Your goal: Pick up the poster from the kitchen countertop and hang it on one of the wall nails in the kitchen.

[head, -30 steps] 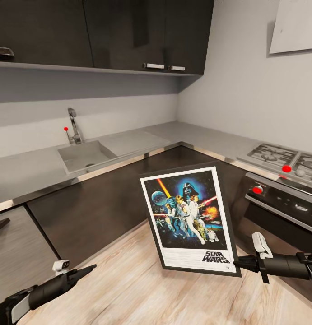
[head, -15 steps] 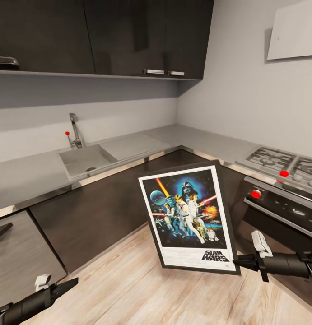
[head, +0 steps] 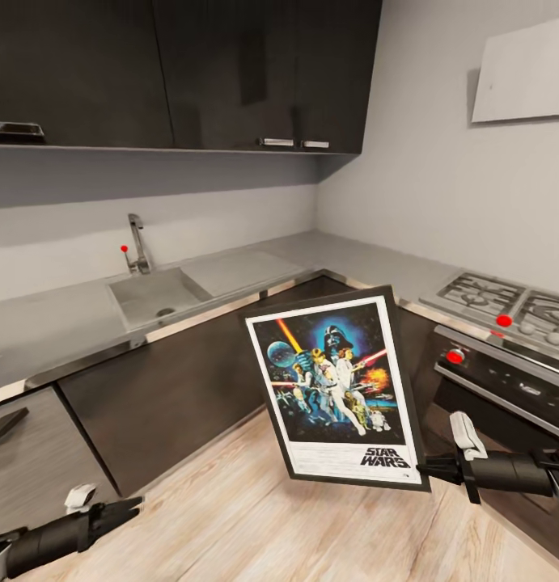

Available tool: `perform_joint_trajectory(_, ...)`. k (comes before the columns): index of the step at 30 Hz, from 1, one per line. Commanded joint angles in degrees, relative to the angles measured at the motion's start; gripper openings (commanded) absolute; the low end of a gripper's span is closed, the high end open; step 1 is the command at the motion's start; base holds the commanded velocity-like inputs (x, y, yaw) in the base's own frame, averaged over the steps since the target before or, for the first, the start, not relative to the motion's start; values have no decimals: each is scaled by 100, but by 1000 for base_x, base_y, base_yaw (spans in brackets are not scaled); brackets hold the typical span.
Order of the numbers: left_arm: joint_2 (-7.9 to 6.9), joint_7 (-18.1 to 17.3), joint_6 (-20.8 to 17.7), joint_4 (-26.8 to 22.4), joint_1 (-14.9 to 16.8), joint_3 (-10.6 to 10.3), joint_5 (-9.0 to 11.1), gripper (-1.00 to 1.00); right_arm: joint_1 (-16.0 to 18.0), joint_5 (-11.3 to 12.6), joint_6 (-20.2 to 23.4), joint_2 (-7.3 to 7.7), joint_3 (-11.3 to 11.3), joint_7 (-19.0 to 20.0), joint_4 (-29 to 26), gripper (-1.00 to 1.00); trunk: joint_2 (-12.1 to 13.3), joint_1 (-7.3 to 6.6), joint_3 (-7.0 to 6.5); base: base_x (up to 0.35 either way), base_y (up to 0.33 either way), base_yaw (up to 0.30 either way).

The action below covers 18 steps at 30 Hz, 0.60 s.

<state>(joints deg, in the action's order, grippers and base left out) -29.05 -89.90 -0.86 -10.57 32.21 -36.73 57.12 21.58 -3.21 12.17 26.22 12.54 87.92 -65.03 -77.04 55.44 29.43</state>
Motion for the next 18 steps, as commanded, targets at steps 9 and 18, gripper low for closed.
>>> perform_joint_trajectory(9,-73,-10,-263,-428,4,-108,1,100,5,-22,83,-1,13,48,-18,-100,359,-198,-238,0,0,0)
perform_joint_trajectory(18,13,-10,-292,-779,4,-75,-21,100,5,-22,84,-3,7,50,-26,-100,720,-396,-481,0,0,0)
